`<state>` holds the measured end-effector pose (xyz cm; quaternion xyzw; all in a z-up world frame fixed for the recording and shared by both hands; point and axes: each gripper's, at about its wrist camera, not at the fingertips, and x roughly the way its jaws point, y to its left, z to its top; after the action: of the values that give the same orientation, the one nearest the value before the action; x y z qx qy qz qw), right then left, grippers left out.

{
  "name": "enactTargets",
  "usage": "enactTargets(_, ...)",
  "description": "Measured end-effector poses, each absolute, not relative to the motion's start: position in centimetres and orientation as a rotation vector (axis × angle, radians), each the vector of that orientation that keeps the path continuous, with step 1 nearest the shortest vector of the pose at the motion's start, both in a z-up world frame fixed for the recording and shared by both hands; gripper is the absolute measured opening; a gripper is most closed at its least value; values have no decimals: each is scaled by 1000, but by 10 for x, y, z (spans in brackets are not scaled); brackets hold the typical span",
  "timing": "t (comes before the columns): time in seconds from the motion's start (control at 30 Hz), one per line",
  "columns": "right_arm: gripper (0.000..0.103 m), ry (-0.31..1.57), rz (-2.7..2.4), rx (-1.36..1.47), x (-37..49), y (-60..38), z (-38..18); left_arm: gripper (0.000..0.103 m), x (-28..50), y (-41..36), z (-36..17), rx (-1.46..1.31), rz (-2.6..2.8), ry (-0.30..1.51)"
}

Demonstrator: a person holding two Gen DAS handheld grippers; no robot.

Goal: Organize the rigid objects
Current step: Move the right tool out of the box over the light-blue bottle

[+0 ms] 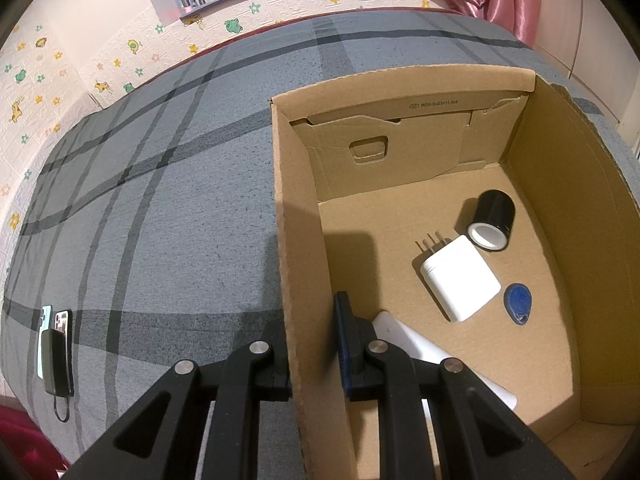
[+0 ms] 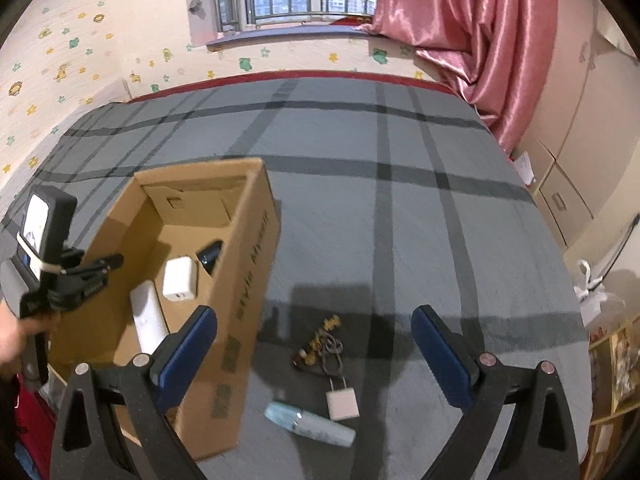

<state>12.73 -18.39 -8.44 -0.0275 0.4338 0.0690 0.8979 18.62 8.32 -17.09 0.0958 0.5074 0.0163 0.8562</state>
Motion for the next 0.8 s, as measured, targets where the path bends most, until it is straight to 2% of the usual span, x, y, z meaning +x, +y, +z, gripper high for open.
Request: enactTargets(0.8,100,965,112,-24,77,-213,-170,17,185,84,-170,204,36,1065)
